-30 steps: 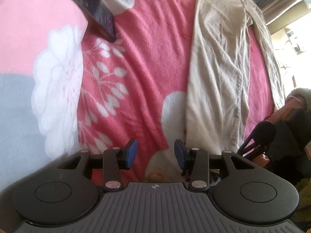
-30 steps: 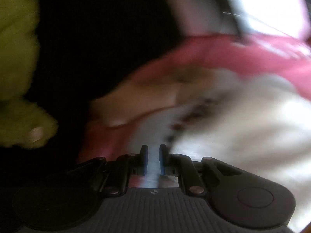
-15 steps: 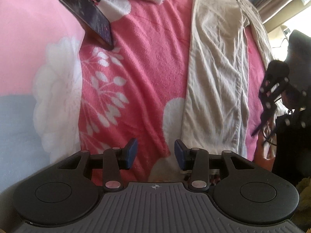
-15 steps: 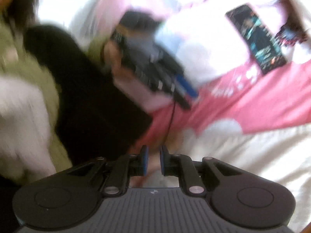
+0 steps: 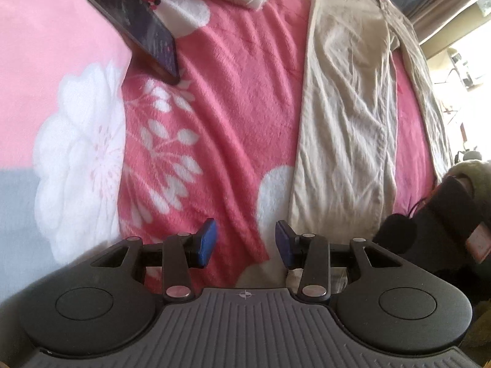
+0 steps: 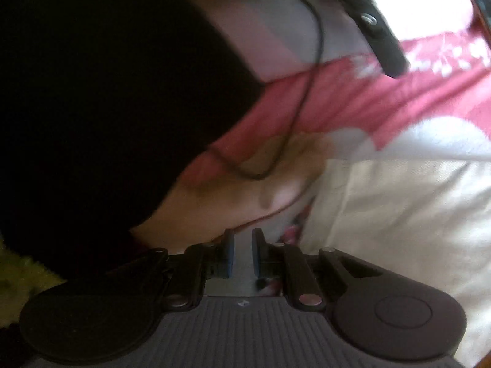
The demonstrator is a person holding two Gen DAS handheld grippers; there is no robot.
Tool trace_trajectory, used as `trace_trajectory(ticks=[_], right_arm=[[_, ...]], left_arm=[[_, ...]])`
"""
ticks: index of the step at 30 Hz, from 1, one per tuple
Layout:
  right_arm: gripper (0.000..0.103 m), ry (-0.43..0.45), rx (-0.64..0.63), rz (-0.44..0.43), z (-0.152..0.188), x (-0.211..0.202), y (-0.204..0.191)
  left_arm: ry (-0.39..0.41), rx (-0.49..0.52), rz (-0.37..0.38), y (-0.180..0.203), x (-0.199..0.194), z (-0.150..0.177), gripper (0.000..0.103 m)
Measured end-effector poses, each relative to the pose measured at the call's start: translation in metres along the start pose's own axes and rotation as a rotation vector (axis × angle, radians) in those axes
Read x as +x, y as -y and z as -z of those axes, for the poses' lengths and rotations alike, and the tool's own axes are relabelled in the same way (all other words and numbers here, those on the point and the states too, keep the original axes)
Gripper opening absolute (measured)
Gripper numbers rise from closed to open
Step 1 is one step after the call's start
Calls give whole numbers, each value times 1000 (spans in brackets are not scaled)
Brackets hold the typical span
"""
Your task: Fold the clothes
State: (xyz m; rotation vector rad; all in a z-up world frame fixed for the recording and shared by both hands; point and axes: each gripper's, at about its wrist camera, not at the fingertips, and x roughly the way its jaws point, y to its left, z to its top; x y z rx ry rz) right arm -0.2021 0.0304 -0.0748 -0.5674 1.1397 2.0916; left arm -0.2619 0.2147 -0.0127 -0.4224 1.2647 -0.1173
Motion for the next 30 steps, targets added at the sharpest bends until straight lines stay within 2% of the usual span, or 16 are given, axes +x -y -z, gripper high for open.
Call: trace_trajectory(ticks=[3, 5, 7, 8, 9, 12, 14, 15, 19, 21, 23, 25, 26, 30], right_arm=[[13, 95, 152, 31, 17, -47, 16], [13, 166, 291, 111, 32, -77, 35], [13, 161, 368, 202, 49, -88, 48], [13, 148, 389, 214, 56, -83, 50], [13, 138, 413, 212, 62, -78, 52], [13, 129, 495, 10, 68, -59, 42], [13, 147, 456, 15, 69, -64, 29], [14, 196, 472, 63, 75, -78, 30], [14, 552, 783, 322, 127, -183, 70], [15, 727, 923, 486, 161, -236, 82], [16, 842, 1044, 692, 190, -278, 91], [18, 877, 1135, 854, 206, -304, 100], [19, 867, 1155, 913, 210, -311, 105], [21, 730, 1101, 1110, 199, -312, 119]], left_arm=[[26, 20, 23, 5, 3, -8, 41], [40, 38, 45, 10, 8, -16, 41], [46, 49, 63, 16, 18, -26, 41], [41, 51, 69, 20, 24, -33, 41], [35, 59, 73, 25, 30, -39, 41], [25, 93, 88, 41, 43, -52, 41], [20, 122, 99, 50, 48, -57, 41], [17, 137, 102, 53, 50, -57, 41], [2, 179, 109, 63, 59, -54, 41], [-13, 193, 112, 66, 64, -50, 41], [-32, 206, 107, 69, 69, -47, 41], [-47, 213, 101, 71, 71, -44, 41], [-54, 215, 100, 72, 72, -43, 41], [-72, 218, 92, 74, 75, -40, 41]])
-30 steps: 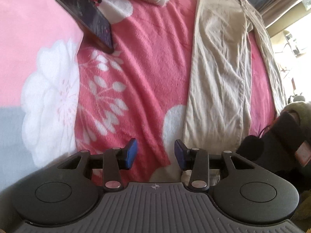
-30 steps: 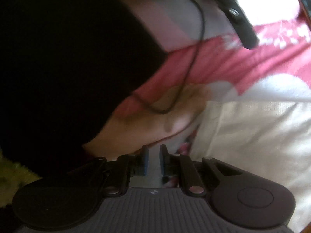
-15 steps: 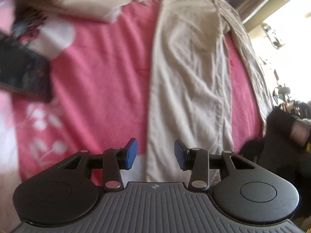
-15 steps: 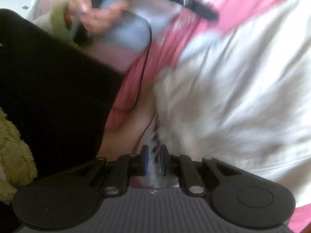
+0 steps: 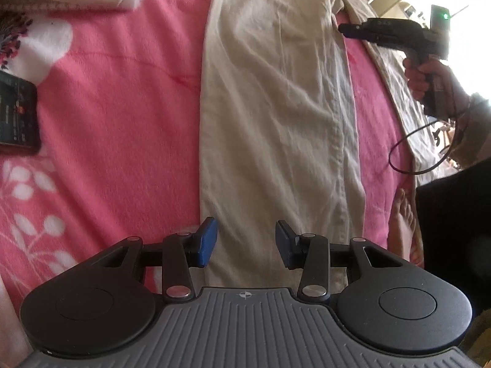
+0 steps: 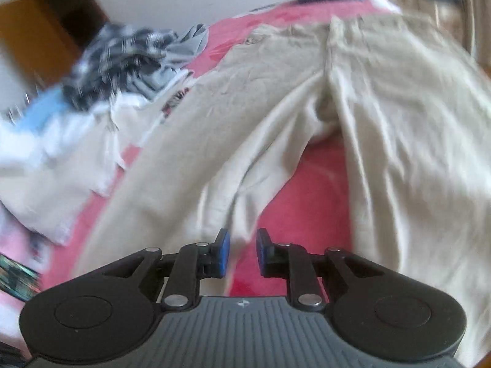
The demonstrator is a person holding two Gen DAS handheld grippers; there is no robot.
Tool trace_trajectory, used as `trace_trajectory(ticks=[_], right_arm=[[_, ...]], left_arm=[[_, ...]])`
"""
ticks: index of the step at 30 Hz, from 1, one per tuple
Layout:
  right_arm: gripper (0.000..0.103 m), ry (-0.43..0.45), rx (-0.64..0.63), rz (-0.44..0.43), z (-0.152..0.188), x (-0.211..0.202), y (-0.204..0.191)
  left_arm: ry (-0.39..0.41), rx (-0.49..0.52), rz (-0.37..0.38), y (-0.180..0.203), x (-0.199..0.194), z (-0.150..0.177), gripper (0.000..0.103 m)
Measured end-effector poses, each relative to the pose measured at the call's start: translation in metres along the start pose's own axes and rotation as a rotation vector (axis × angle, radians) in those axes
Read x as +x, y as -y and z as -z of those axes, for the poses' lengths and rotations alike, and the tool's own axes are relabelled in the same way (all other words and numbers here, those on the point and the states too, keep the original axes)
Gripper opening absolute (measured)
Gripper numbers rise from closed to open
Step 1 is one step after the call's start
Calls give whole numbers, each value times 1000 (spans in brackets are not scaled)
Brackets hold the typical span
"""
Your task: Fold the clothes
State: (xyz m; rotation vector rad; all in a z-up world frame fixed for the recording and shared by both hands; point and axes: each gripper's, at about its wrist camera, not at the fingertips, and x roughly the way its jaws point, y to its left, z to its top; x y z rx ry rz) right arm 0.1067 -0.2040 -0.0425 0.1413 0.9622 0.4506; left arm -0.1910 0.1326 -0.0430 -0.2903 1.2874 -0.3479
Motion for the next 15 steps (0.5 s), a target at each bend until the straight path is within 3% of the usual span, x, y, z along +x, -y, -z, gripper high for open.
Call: trace_trajectory(ticks=[2, 6, 10, 12, 15], right_arm=[[21, -3, -75, 29, 20, 13, -13], [20, 2, -161, 79, 29, 17, -23], [21, -3, -137, 37, 20, 12, -28], [36, -20, -165, 45, 23, 11, -33], [29, -20, -224, 95, 29, 17, -37]], left_arm=[[-3, 4, -5, 2, 1, 0, 41], [-12, -18, 4, -2, 1, 0, 41], [-19, -27, 11, -6, -1, 0, 41], [-20, -32, 14, -8, -1, 0, 41], [-21, -32, 17, -9, -1, 1, 41]])
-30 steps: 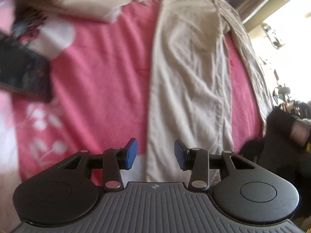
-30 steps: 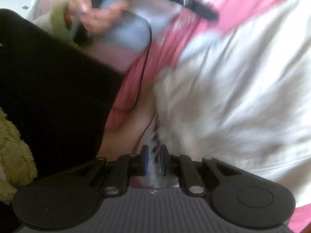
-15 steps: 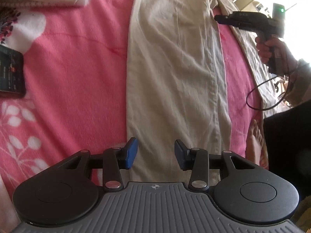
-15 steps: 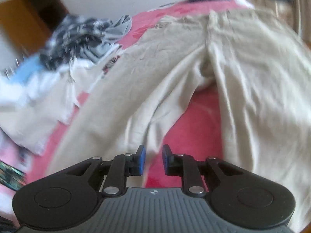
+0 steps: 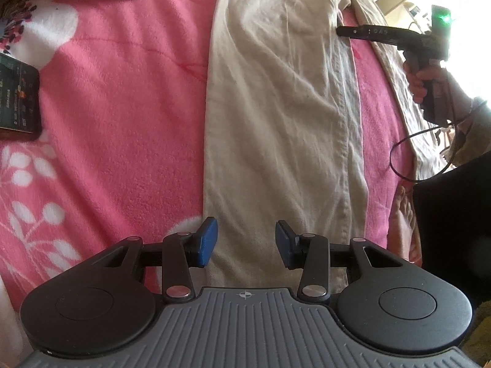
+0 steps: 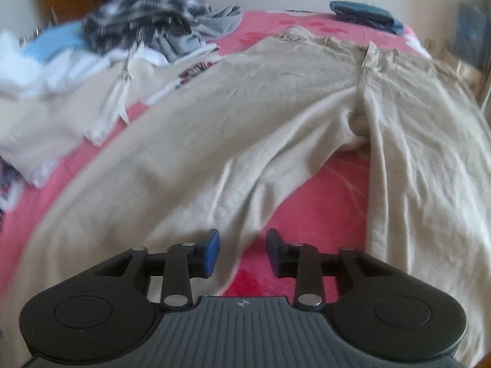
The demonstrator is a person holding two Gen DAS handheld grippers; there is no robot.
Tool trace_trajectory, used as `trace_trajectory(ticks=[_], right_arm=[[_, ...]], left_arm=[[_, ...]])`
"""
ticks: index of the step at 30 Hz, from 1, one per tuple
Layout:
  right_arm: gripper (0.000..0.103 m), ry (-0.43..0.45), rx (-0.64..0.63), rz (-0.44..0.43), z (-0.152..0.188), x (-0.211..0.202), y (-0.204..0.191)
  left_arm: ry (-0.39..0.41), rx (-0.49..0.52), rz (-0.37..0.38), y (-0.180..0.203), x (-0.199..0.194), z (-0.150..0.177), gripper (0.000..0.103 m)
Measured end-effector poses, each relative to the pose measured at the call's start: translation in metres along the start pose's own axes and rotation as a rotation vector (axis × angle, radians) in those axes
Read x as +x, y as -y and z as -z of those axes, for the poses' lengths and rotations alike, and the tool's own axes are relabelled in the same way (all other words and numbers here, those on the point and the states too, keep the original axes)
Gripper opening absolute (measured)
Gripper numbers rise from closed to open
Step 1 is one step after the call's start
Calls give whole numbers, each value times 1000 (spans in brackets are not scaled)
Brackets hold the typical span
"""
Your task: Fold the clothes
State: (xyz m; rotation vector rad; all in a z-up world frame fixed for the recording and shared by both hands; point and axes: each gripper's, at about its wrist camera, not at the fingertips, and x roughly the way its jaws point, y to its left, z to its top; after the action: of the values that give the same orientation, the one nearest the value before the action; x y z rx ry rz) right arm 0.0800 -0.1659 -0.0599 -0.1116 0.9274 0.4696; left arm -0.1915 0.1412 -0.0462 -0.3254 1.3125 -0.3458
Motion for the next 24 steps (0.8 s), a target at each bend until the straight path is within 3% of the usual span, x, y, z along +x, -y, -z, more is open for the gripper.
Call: trace_trajectory(ticks=[4, 8, 12, 14, 18, 20, 24], right_arm=[[1, 23, 159, -47, 5, -8, 26], [0, 34, 376, -102, 19, -17, 52], [0, -15, 685, -189, 48, -8, 83], [0, -20, 776, -221, 54, -7, 92], [1, -23, 693, -180, 41, -15, 87], [2, -12, 625, -115, 31, -21, 82], [18, 60, 532, -21, 7, -24, 83]], left_arm=[[-1, 1, 2, -1, -1, 0, 41], [1, -8, 9, -4, -2, 1, 41], [-1, -7, 11, -6, -2, 0, 41], [-3, -2, 9, -5, -3, 0, 41], [-4, -2, 6, -5, -3, 0, 41], [-4, -2, 5, -5, -4, 0, 41], [-6, -2, 4, -5, -4, 0, 41]])
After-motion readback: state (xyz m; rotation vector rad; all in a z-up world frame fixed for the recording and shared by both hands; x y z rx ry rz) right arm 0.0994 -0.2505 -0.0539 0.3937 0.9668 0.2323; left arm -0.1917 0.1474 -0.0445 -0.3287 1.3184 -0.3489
